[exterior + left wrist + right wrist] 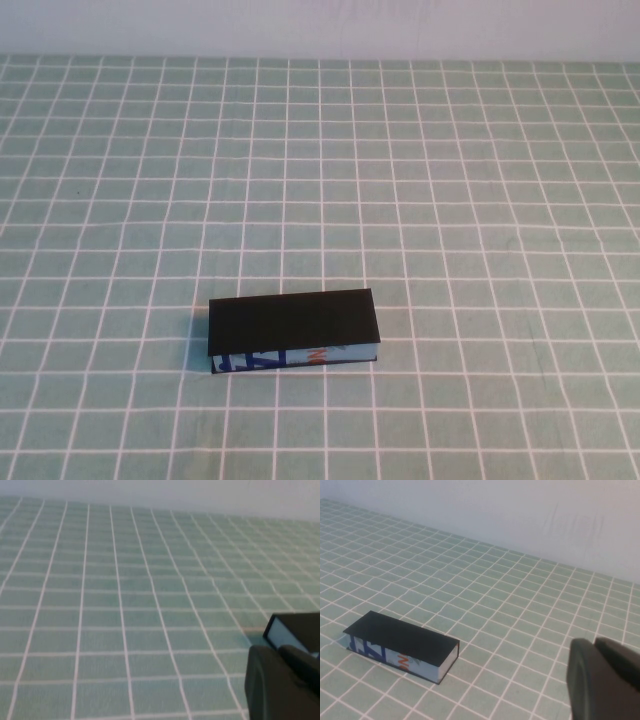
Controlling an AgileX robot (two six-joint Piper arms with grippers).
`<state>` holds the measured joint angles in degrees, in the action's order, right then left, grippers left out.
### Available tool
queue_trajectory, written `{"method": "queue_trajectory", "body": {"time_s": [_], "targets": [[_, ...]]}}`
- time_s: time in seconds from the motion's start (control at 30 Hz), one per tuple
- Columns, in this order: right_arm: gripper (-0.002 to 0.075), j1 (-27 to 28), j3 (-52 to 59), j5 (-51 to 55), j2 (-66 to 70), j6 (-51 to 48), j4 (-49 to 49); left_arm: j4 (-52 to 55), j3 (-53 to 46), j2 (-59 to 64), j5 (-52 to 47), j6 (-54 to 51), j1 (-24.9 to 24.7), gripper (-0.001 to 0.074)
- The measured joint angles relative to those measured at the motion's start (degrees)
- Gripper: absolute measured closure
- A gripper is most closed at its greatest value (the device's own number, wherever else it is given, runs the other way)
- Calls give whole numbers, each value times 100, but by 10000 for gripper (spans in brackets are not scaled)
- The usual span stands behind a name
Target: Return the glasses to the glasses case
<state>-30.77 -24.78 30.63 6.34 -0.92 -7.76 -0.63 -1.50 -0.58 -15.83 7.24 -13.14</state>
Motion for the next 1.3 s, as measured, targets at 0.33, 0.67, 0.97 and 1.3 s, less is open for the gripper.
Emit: {"method": "queue_trajectory", "body": {"time_s": [0.33,0.67,0.97,1.3], "targets": [[737,0,0,0,0,0,0,0,10,-9,-452,-71,0,734],[737,0,0,0,0,0,0,0,10,-9,-452,-71,0,734],[737,0,0,3,0,0,0,0,10,-9,-452,-94,0,734],[737,1435,79,-106,-215,0,681,0,10,-9,-456,-94,0,734]]}}
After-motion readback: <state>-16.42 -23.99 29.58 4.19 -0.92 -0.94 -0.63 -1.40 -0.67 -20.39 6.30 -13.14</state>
